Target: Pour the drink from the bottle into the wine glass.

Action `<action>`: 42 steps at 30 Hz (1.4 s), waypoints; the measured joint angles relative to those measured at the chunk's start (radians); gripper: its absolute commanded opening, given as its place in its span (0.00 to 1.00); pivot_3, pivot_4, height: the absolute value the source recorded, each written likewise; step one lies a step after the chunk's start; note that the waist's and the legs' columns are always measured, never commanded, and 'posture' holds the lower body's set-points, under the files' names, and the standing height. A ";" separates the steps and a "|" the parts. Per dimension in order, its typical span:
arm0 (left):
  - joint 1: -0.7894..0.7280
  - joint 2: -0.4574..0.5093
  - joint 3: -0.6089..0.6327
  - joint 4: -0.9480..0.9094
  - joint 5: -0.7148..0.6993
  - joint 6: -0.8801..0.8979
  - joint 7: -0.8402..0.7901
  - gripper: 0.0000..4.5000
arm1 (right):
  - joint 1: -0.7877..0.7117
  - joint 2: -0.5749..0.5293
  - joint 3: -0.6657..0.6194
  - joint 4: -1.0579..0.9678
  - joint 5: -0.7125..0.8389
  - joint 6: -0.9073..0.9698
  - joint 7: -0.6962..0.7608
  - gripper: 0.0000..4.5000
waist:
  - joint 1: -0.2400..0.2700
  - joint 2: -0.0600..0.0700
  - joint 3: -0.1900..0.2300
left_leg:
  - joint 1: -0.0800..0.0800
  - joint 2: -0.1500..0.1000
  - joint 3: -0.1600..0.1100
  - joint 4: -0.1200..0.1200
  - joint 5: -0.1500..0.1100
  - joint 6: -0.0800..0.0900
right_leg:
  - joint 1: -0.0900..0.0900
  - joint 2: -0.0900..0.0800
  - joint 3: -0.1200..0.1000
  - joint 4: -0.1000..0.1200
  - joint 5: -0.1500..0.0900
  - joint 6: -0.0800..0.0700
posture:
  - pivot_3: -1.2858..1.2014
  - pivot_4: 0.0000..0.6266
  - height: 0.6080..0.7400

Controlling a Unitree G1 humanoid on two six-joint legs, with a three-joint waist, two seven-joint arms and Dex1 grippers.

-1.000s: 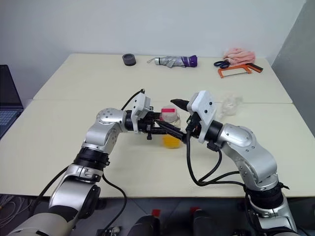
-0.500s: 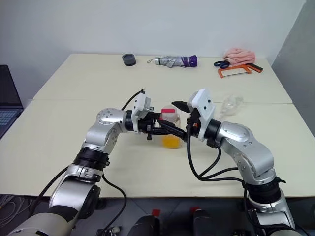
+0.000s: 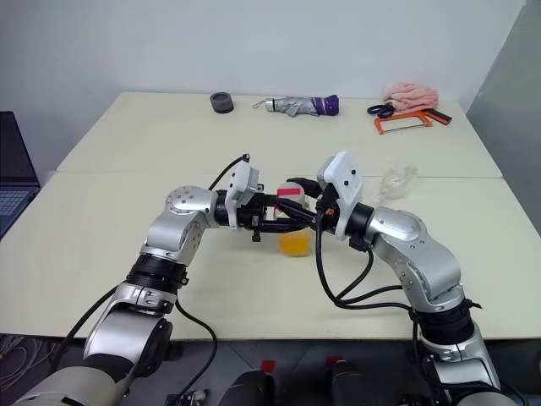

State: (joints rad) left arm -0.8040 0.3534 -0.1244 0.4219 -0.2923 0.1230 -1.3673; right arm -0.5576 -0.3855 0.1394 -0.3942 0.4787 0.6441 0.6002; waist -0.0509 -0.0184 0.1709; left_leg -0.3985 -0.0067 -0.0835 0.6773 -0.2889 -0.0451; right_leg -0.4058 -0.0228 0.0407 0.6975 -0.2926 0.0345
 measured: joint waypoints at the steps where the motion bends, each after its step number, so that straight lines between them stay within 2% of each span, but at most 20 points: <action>1: 0.000 0.001 0.000 -0.004 0.000 0.000 0.000 0.40 | 0.000 -0.001 0.003 0.000 -0.011 -0.010 0.004 0.41 | 0.000 0.000 0.000 | 0.000 0.000 0.000 0.000 0.000 0.000 | 0.000 0.000 0.000 0.000 0.000 0.000 | 0.52 0.24 1.00; 6: 0.010 0.003 -0.001 -0.014 0.001 0.001 0.004 0.40 | 0.002 -0.058 0.080 -0.004 -0.163 -0.173 0.029 0.41 | 0.000 0.000 0.000 | 0.000 0.000 0.000 0.000 0.000 0.000 | 0.000 0.000 0.000 0.000 0.000 0.000 | 0.52 0.24 1.00; 10: 0.014 0.003 -0.001 -0.025 0.001 0.007 0.006 0.40 | 0.036 -0.045 0.091 -0.002 -0.230 -0.284 0.026 0.39 | 0.000 0.000 0.000 | 0.000 0.000 0.000 0.000 0.000 0.000 | 0.000 0.000 0.000 0.000 0.000 0.000 | 0.52 0.24 1.00; 15: 0.036 0.004 -0.001 -0.038 0.000 0.017 0.012 0.40 | 0.061 0.025 -0.041 -0.026 -0.096 -0.221 -0.024 0.39 | 0.001 0.000 0.000 | 0.000 0.001 0.000 0.000 0.000 0.000 | 0.000 -0.001 0.000 0.000 0.000 0.000 | 0.52 0.24 1.00; 19: 0.057 0.016 0.004 -0.043 0.000 0.029 0.033 0.40 | 0.146 -0.003 -0.219 -0.107 0.076 -0.095 -0.065 0.39 | 0.009 0.000 0.000 | -0.001 0.001 -0.001 0.000 0.000 0.000 | 0.000 -0.001 0.000 0.000 0.000 0.000 | 0.52 0.24 1.00; 21: 0.064 0.027 0.014 -0.055 -0.001 0.035 0.051 0.40 | 0.228 -0.050 -0.267 -0.120 0.097 -0.064 -0.064 0.39 | 0.014 0.000 0.000 | -0.001 0.001 0.000 0.000 0.000 0.000 | 0.000 -0.001 0.000 0.000 0.000 0.000 | 0.52 0.24 1.00; 24: 0.067 0.035 0.029 -0.063 -0.005 0.044 0.074 0.40 | 0.364 -0.110 -0.273 -0.094 0.034 -0.090 -0.059 0.39 | 0.018 0.000 0.000 | 0.000 -0.001 0.001 0.000 0.000 0.000 | 0.001 -0.001 0.000 0.000 0.000 0.000 | 0.52 0.24 1.00; 28: 0.067 0.053 0.055 -0.064 -0.015 0.046 0.108 0.40 | 0.511 -0.101 -0.272 0.127 -0.177 -0.236 -0.160 0.39 | 0.017 0.000 0.000 | 0.001 -0.001 0.003 0.000 0.000 0.000 | 0.001 0.000 0.002 0.000 0.000 0.000 | 0.52 0.24 1.00; 36: 0.067 0.067 0.089 -0.063 -0.020 0.052 0.159 0.40 | 0.551 -0.069 -0.272 0.177 -0.163 -0.244 -0.113 0.99 | 0.010 0.000 0.000 | 0.001 0.000 0.002 0.000 0.000 0.000 | 0.001 0.002 0.002 0.000 0.000 0.000 | 0.52 0.24 1.00; 42: 0.063 0.101 0.184 -0.016 -0.011 0.039 0.323 0.40 | 0.583 -0.179 -0.277 0.098 -0.129 -0.216 -0.010 1.00 | 0.011 0.000 0.000 | 0.002 0.000 0.002 0.000 0.000 0.000 | 0.001 0.001 0.002 0.000 0.000 0.000 | 0.52 0.24 1.00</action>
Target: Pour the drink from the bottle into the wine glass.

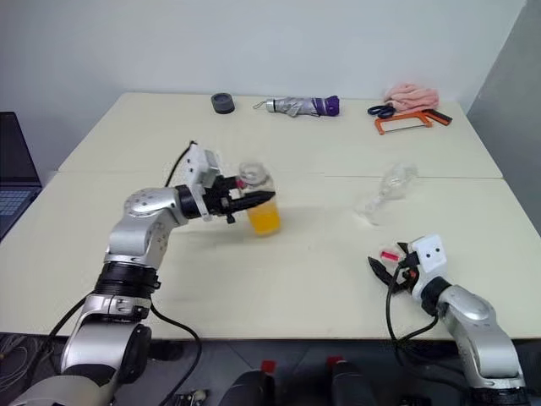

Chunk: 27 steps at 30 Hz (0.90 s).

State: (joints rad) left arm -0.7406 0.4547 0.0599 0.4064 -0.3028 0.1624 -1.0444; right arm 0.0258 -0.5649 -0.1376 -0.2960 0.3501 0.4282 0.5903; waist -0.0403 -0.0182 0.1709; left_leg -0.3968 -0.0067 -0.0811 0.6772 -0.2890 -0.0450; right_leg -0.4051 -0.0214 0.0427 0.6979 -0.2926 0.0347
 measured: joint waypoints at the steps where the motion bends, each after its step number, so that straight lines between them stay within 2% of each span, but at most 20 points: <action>1: -0.001 0.007 0.023 0.024 0.011 -0.006 0.052 0.40 | -0.012 -0.027 0.000 -0.035 0.016 0.015 0.021 1.00 | -0.001 0.000 0.000 | 0.000 0.000 0.000 0.000 0.000 0.000 | 0.000 0.001 0.000 0.000 0.000 0.000 | 0.52 0.24 1.00; 4: -0.012 0.022 0.073 0.103 0.039 -0.029 0.187 0.40 | -0.141 -0.050 0.040 -0.135 0.080 0.094 0.064 1.00 | -0.010 0.000 0.000 | 0.001 0.001 -0.001 0.000 0.000 0.000 | 0.000 0.002 -0.001 0.000 0.000 0.000 | 0.52 0.24 1.00; 6: -0.021 0.025 0.096 0.150 0.050 -0.048 0.259 0.40 | -0.258 -0.023 0.114 -0.172 0.107 0.145 0.073 1.00 | -0.011 0.000 0.000 | 0.000 0.001 -0.003 0.000 0.000 0.000 | 0.000 0.002 -0.003 0.000 0.000 0.000 | 0.52 0.24 1.00; 11: -0.076 0.036 0.151 0.313 0.074 -0.103 0.434 0.40 | -0.536 0.164 0.336 -0.066 0.046 0.210 0.026 1.00 | -0.011 -0.001 0.000 | 0.000 0.001 -0.003 0.001 0.000 -0.001 | -0.001 0.000 -0.003 0.000 0.000 0.000 | 0.52 0.24 1.00; 17: -0.113 0.060 0.184 0.442 0.089 -0.158 0.530 0.40 | -0.648 0.284 0.418 0.124 -0.053 0.211 -0.027 1.00 | 0.006 -0.001 -0.001 | -0.003 -0.002 -0.002 0.001 0.002 -0.004 | -0.002 -0.008 -0.003 -0.001 0.000 0.000 | 0.52 0.24 1.00; 22: -0.143 0.060 0.183 0.509 0.106 -0.200 0.553 0.40 | -0.670 0.319 0.436 0.148 -0.085 0.195 -0.025 1.00 | 0.007 -0.002 -0.001 | -0.002 -0.002 -0.003 0.001 0.002 -0.004 | -0.002 -0.007 -0.004 0.000 0.000 0.000 | 0.52 0.24 1.00; 27: -0.156 0.059 0.193 0.553 0.100 -0.205 0.551 0.77 | -0.669 0.324 0.436 0.148 -0.098 0.195 -0.023 1.00 | 0.004 -0.002 -0.001 | -0.002 -0.002 -0.002 0.001 0.001 -0.001 | -0.002 -0.004 -0.004 0.001 0.000 0.000 | 0.52 0.24 1.00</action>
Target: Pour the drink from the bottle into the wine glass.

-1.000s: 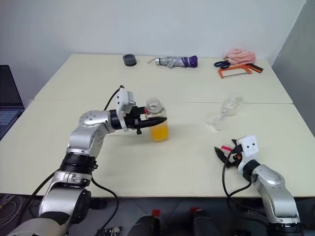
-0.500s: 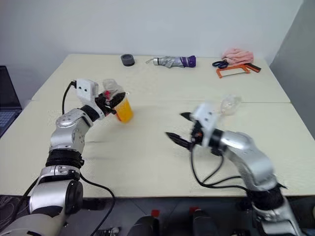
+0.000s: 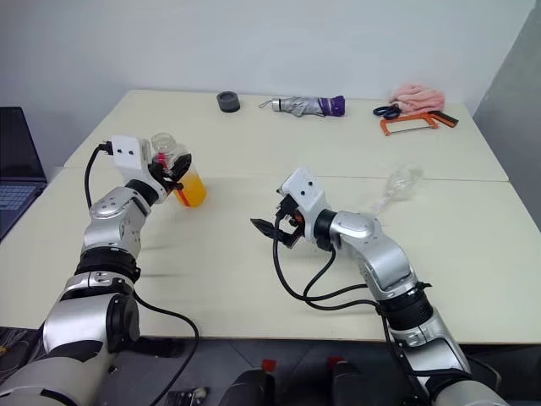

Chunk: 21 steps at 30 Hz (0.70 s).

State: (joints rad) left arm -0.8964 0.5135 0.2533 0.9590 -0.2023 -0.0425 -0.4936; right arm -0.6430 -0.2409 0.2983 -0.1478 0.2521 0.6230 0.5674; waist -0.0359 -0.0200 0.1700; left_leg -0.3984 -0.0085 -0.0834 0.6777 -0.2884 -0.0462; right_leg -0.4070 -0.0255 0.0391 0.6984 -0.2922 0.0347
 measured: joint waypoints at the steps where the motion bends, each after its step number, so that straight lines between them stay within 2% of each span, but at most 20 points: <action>1: 0.002 -0.002 0.000 0.006 0.000 0.003 -0.001 0.84 | 0.001 0.000 0.000 0.000 -0.002 0.001 0.000 1.00 | -0.001 0.000 0.000 | 0.000 0.000 0.000 0.000 0.000 0.000 | 0.000 0.000 0.000 0.000 0.000 0.000 | 0.52 0.24 1.00; 3: 0.005 -0.006 0.000 0.015 0.000 0.004 -0.001 0.97 | 0.002 0.001 0.000 -0.001 -0.005 0.003 0.000 1.00 | -0.002 0.000 0.000 | 0.000 0.000 0.000 0.000 0.000 0.000 | 0.000 0.000 0.000 0.000 0.000 0.000 | 0.52 0.24 1.00; 4: 0.008 -0.006 0.000 0.016 0.000 0.004 -0.001 0.99 | 0.004 0.001 0.000 -0.002 -0.006 0.005 -0.001 1.00 | -0.003 0.000 0.000 | 0.000 0.000 0.000 0.000 0.000 0.000 | 0.000 0.000 0.000 0.000 0.000 0.000 | 0.52 0.24 1.00; 9: 0.028 -0.008 -0.008 0.013 0.006 -0.010 0.000 0.99 | 0.026 -0.002 0.000 -0.015 -0.006 0.022 0.000 1.00 | -0.007 0.000 0.000 | 0.000 0.000 0.000 0.000 0.000 0.000 | -0.001 0.000 0.000 0.000 0.000 0.000 | 0.52 0.24 1.00; 21: 0.190 -0.051 -0.023 -0.103 0.038 -0.050 0.085 0.99 | 0.077 -0.006 0.001 -0.083 -0.006 0.064 -0.001 1.00 | -0.009 0.000 0.000 | 0.000 0.001 0.000 0.000 0.000 0.001 | -0.001 0.000 0.001 0.000 0.000 0.000 | 0.52 0.24 1.00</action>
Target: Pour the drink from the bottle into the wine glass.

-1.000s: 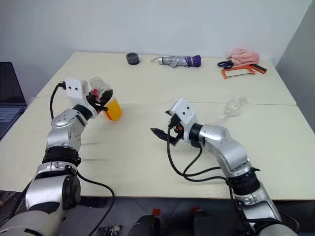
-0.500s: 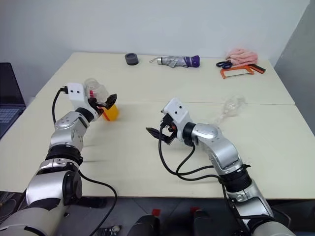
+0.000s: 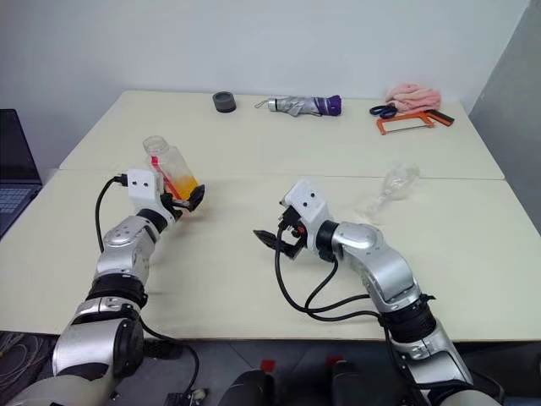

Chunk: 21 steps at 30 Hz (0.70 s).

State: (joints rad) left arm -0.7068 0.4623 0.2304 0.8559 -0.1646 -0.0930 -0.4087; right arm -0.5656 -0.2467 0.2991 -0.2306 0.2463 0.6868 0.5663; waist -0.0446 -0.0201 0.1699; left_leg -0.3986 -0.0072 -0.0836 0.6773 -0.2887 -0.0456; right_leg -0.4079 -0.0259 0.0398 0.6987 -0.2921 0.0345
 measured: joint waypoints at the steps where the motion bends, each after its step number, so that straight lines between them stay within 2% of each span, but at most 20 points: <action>1: 0.018 -0.005 0.000 -0.020 0.002 0.000 0.010 0.99 | 0.004 -0.003 0.000 -0.006 0.000 0.001 0.000 1.00 | 0.000 0.000 0.000 | 0.000 0.000 0.000 0.000 0.000 0.000 | 0.000 0.000 0.000 0.000 0.000 0.000 | 0.52 0.24 1.00; 9: 0.176 -0.042 0.001 -0.199 0.004 0.054 0.073 0.99 | 0.069 -0.056 -0.002 -0.091 0.001 0.040 0.000 1.00 | 0.002 0.000 0.000 | 0.000 0.001 -0.001 0.000 0.000 0.000 | 0.000 -0.001 0.000 0.000 0.000 0.000 | 0.52 0.24 1.00; 14: 0.308 -0.060 0.003 -0.404 -0.012 0.132 0.094 0.99 | 0.131 -0.121 -0.038 -0.184 0.024 0.078 0.003 1.00 | 0.006 0.000 0.000 | 0.000 0.001 0.000 0.000 0.000 0.000 | 0.000 -0.002 0.000 0.000 0.000 0.000 | 0.52 0.24 1.00; 18: 0.403 -0.058 -0.001 -0.548 -0.025 0.201 0.066 0.99 | 0.154 -0.134 -0.131 -0.252 0.092 0.144 -0.006 1.00 | 0.007 0.000 0.000 | 0.000 0.001 -0.001 0.000 0.000 0.000 | 0.001 -0.002 0.000 0.000 0.000 0.000 | 0.52 0.24 1.00; 21: 0.485 -0.031 -0.043 -0.690 -0.085 0.268 -0.066 0.99 | 0.128 -0.054 -0.351 -0.277 0.233 0.295 -0.084 1.00 | 0.010 0.000 0.000 | 0.001 0.001 0.000 0.000 0.000 0.000 | 0.002 -0.002 0.000 0.000 0.000 0.000 | 0.52 0.24 1.00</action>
State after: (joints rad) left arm -0.2218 0.4314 0.1871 0.1664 -0.2500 0.1747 -0.4744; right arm -0.4379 -0.3008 -0.0516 -0.5080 0.4798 0.9822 0.4819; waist -0.0342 -0.0202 0.1698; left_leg -0.3980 -0.0059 -0.0839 0.6769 -0.2889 -0.0452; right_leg -0.4059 -0.0277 0.0400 0.6983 -0.2922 0.0345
